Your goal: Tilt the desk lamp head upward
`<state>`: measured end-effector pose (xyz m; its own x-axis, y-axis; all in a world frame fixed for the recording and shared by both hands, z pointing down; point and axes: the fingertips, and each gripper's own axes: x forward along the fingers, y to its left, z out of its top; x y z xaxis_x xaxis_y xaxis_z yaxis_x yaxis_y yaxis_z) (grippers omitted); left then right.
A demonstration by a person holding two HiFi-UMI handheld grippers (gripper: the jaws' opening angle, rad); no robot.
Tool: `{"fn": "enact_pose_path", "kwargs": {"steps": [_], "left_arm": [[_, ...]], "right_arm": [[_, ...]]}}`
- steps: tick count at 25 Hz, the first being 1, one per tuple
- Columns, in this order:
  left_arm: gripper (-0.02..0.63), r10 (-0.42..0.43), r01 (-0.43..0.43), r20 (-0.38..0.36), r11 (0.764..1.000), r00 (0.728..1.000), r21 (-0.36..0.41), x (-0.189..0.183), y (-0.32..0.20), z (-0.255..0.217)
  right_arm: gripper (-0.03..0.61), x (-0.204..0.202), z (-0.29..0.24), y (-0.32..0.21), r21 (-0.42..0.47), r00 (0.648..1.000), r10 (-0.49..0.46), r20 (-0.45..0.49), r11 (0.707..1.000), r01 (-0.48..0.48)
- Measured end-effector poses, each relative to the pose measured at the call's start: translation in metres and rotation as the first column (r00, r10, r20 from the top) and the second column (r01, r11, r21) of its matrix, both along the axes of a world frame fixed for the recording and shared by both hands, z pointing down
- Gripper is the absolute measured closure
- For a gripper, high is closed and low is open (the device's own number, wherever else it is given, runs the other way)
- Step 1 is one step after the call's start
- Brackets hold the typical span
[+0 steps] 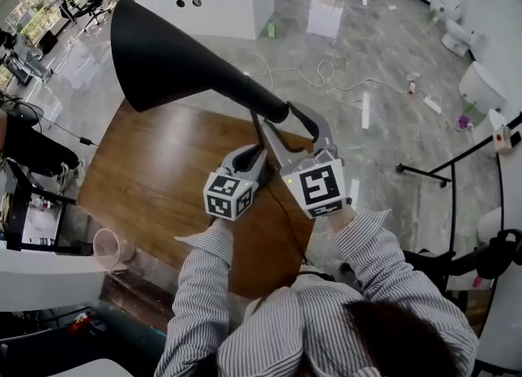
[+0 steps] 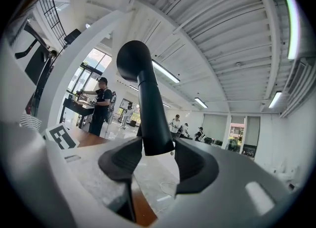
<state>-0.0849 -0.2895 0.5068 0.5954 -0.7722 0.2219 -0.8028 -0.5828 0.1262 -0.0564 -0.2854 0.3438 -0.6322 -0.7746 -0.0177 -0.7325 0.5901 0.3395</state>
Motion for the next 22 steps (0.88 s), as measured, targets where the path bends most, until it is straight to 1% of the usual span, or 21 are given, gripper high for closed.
{"fn": "enact_pose_path", "kwargs": {"steps": [3,6,9,11,14,15,18,19,22], "left_arm": [[0.568,-0.033,0.033,0.003,0.999,0.999,-0.009,-0.006,0.005,-0.003],[0.568,-0.07,0.07,-0.038,0.998,0.997,-0.004,-0.014,0.016,-0.015],[0.568,-0.1,0.103,-0.066,0.994,0.993,0.035,-0.016,0.035,-0.037],[0.57,-0.133,0.137,-0.086,0.989,0.987,0.047,-0.017,0.049,-0.052],[0.594,-0.2,0.206,-0.118,0.978,0.973,0.039,-0.014,0.07,-0.067],[0.602,-0.219,0.225,-0.123,0.974,0.968,0.036,-0.013,0.077,-0.07],[0.61,-0.256,0.262,-0.125,0.964,0.959,0.038,-0.012,0.093,-0.072],[0.611,-0.262,0.268,-0.124,0.963,0.957,0.04,-0.012,0.096,-0.072],[0.611,-0.268,0.274,-0.127,0.961,0.955,0.03,-0.008,0.106,-0.067]], "right_arm": [[0.374,0.005,-0.008,0.006,0.012,1.0,-0.014,0.004,1.0,0.014],[0.374,0.011,-0.009,0.016,-0.028,0.997,-0.043,0.068,0.999,0.045],[0.374,0.018,-0.001,0.034,-0.061,0.989,-0.086,0.12,0.994,0.094],[0.374,0.022,0.011,0.046,-0.107,0.981,-0.115,0.155,0.985,0.132],[0.376,0.021,0.041,0.063,-0.212,0.967,-0.154,0.202,0.957,0.196],[0.388,0.02,0.054,0.069,-0.25,0.963,-0.163,0.215,0.944,0.216],[0.459,0.011,0.088,0.089,-0.348,0.953,-0.19,0.235,0.899,0.265],[0.495,0.008,0.096,0.095,-0.368,0.953,-0.199,0.23,0.888,0.275],[0.559,0.007,0.113,0.106,-0.406,0.952,-0.216,0.216,0.867,0.289]]}}
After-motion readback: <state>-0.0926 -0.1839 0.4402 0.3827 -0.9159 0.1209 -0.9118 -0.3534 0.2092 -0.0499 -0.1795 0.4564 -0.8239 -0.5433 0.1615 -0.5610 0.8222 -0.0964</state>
